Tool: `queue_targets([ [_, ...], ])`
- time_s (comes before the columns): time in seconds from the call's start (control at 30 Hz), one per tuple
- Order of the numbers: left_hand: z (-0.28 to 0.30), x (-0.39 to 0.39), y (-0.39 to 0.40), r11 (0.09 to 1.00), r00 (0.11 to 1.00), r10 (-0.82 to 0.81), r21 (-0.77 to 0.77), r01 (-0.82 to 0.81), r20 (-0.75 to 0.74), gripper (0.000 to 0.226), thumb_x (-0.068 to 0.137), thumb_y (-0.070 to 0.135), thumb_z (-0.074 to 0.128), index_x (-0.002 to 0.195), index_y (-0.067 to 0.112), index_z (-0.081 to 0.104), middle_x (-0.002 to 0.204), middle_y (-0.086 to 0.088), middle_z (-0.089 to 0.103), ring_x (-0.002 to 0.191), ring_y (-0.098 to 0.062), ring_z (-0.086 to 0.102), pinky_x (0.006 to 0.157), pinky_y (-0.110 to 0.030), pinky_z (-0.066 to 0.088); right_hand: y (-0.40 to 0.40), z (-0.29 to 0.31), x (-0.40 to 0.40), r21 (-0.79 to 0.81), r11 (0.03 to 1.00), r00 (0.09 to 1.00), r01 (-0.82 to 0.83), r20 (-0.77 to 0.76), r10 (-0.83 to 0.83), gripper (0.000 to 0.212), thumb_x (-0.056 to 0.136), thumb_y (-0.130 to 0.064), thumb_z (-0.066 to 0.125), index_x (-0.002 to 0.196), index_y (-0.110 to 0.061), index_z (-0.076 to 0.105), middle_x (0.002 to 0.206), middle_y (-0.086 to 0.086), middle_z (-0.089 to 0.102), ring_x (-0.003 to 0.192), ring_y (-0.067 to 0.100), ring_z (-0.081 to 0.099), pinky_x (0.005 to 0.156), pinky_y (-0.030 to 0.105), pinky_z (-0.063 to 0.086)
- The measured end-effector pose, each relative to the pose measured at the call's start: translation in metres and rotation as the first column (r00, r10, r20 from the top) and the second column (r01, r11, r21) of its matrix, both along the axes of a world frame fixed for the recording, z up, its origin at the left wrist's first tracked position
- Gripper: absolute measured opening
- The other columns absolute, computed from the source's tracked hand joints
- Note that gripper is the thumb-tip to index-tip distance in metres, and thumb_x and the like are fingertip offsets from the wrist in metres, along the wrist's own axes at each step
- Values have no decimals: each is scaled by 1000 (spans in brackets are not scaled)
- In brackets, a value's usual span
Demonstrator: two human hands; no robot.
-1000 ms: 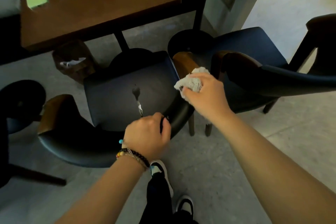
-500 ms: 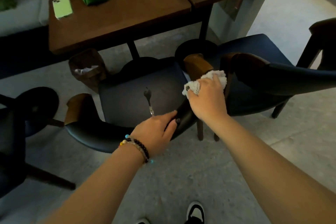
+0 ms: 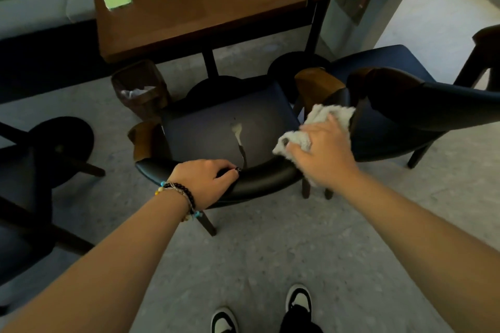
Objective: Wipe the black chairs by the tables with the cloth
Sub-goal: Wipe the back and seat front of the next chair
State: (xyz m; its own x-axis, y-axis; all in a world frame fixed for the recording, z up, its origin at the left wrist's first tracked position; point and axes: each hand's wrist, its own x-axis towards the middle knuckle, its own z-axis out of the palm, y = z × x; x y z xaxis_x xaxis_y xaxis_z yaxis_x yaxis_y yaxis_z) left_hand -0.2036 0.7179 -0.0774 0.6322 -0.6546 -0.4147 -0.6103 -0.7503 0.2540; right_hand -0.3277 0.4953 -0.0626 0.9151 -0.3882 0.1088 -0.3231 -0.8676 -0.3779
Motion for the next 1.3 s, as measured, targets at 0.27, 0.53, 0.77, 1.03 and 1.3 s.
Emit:
queue_targets([
  [0.27,-5,-2,0,991,989,113,-84,-105,92,43,84,58,21,110,49,55,76,23,52,69,-3,50,56,-22,41,-22,16,1,-73,981,974,-181,-150,169,58,86,-64,44,103,-17,72,107,0,69,120,21,53,116,42,6],
  [0.53,-8,-19,6,919,916,286,-352,-179,280,49,83,47,34,123,32,59,117,5,66,108,-16,59,88,-34,46,57,5,-3,23,973,973,-228,34,227,39,86,-43,51,80,-12,73,77,2,70,80,24,64,100,42,40],
  [0.77,-15,-40,4,695,697,677,-516,-501,237,68,85,42,44,147,17,32,160,-5,16,149,-19,5,118,-42,-8,17,13,-9,-40,884,873,-466,-182,452,71,82,-73,35,126,-26,64,119,-7,67,117,19,58,109,50,30],
  [1.03,-13,-25,20,64,441,811,-691,-720,-384,56,100,34,35,152,17,22,162,2,0,147,-8,3,115,-23,6,70,7,-3,-26,910,909,-415,35,416,46,89,-47,47,111,-17,74,101,-1,73,94,21,68,90,44,50],
  [1.3,-4,86,67,-281,62,351,-169,-945,-934,64,101,53,20,152,15,26,156,-3,29,143,-16,28,120,-37,16,174,10,49,19,983,971,-182,-154,183,52,89,-49,38,119,-21,69,102,-1,71,93,23,66,91,42,47],
])
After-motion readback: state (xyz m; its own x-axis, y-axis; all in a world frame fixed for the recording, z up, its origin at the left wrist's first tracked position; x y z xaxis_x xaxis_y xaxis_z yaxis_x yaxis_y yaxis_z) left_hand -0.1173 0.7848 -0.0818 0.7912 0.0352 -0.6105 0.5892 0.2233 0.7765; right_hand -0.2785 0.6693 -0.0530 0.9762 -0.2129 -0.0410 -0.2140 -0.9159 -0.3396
